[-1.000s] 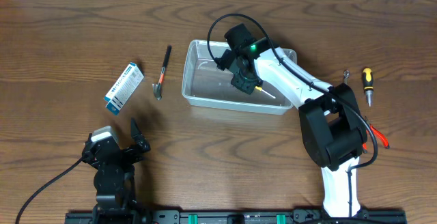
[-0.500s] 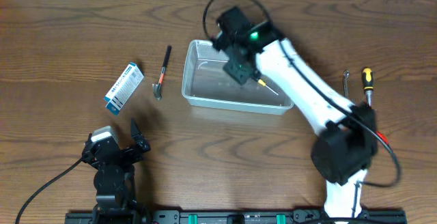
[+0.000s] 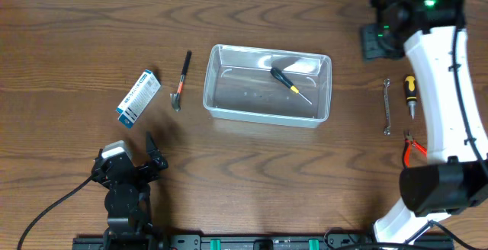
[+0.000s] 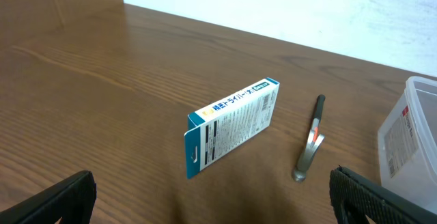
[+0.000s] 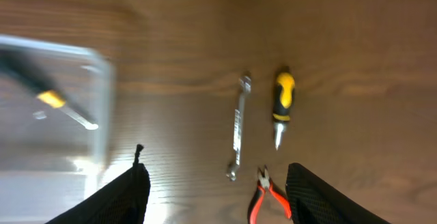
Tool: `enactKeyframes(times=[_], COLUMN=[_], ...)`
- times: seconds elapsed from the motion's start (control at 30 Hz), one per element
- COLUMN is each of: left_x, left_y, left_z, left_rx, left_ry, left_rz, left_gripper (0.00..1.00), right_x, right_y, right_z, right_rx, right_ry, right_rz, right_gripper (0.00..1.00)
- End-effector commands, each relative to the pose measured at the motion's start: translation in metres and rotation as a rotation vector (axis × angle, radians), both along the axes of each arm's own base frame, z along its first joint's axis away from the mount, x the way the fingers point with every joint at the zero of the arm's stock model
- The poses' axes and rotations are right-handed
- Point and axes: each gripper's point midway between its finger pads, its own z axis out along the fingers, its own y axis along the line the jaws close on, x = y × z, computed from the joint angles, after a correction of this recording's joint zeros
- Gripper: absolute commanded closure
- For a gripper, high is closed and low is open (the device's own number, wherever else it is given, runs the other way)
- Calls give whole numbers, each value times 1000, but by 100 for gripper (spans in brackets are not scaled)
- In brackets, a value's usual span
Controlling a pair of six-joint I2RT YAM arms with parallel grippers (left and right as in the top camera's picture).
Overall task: Pack container
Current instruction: 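Move the right gripper to the silver wrench and grasp it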
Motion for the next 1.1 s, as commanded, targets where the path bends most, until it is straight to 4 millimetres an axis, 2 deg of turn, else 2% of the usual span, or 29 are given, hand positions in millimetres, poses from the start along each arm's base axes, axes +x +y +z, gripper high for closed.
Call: enactKeyframes(times=[0.0, 0.17, 0.23, 0.43, 0.73, 0.9, 1.07], left_x=[0, 0, 0, 0, 0, 0, 0], left_y=[2, 2, 2, 2, 2, 2, 2], left_z=[-11, -11, -11, -11, -11, -11, -11], left_rx=[7, 7, 7, 7, 7, 7, 7], left_ry=[25, 25, 25, 25, 25, 25, 25], left_rz=[7, 7, 6, 7, 7, 7, 7], left_gripper=[2, 2, 2, 2, 2, 2, 2], right_x=[-3, -15, -18, -25, -25, -25, -27], right_y=[-20, -54, -58, -58, -60, -59, -64], right_z=[-24, -71, -91, -131, -169, -192, -213], right_rx=[87, 101, 91, 84, 99, 121, 130], right_ry=[46, 119, 142, 172, 193, 237, 274], right_rz=[-49, -103, -72, -25, -33, -32, -46], right_gripper=[36, 31, 31, 30, 31, 39, 41])
